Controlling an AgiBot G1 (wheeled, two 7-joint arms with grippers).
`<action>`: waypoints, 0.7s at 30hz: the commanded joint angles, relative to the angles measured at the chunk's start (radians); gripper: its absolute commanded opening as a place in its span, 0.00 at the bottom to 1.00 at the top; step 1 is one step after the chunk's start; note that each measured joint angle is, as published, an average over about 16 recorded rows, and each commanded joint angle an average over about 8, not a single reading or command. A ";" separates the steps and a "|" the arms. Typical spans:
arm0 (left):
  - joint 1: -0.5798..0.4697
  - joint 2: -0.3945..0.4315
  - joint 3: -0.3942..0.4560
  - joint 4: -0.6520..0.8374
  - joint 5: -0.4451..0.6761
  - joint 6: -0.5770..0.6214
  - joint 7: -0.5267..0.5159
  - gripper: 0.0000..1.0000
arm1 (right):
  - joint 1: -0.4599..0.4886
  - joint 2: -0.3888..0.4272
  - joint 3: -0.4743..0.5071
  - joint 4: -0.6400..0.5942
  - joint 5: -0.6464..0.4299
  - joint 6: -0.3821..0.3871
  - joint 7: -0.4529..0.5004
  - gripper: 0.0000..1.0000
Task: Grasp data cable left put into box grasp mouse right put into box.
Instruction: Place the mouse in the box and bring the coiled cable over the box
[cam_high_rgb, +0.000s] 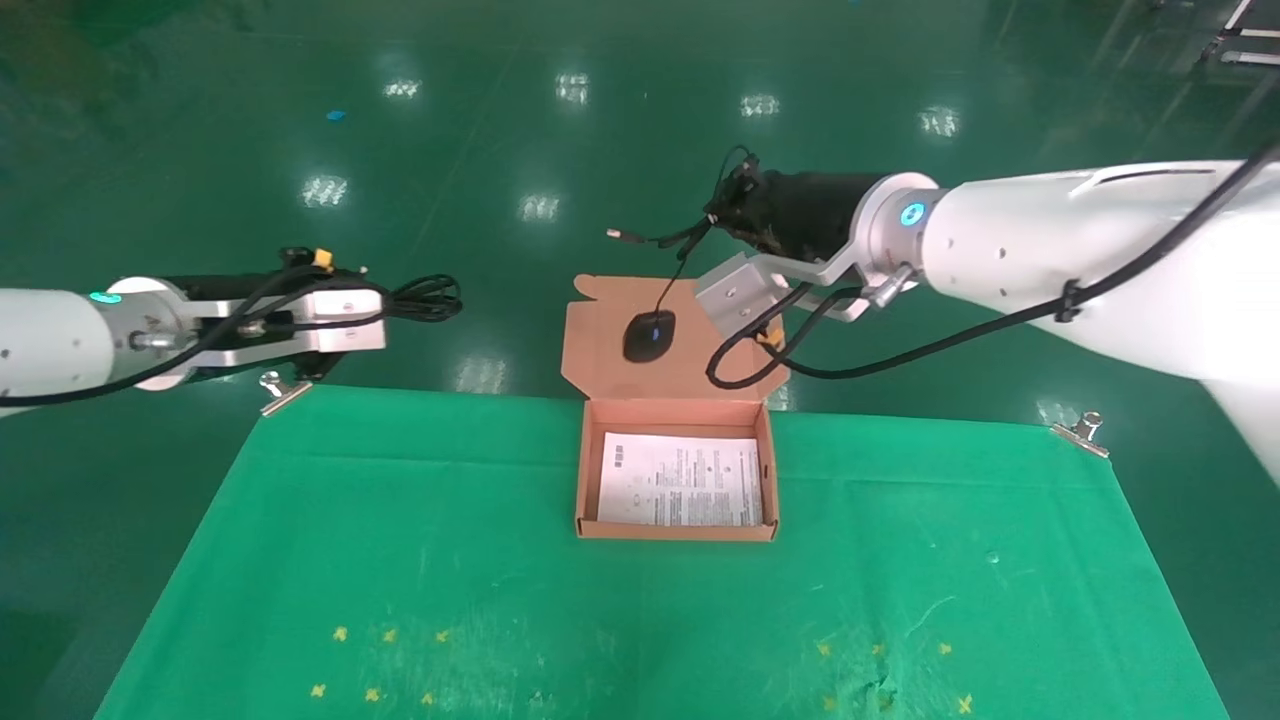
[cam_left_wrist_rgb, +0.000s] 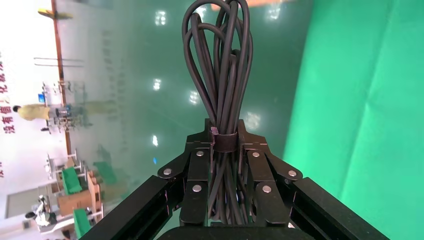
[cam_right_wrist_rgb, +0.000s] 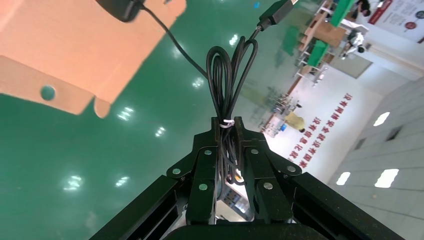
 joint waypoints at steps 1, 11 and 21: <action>0.002 -0.015 -0.002 -0.009 0.002 0.007 -0.003 0.00 | -0.004 -0.010 -0.004 -0.023 -0.005 0.005 -0.001 0.00; 0.018 -0.064 -0.007 -0.060 0.014 0.034 -0.032 0.00 | -0.036 -0.019 -0.015 -0.054 0.034 0.008 -0.037 0.00; 0.022 -0.067 -0.007 -0.076 0.026 0.038 -0.050 0.00 | -0.143 0.001 -0.023 -0.019 0.071 -0.033 0.066 0.00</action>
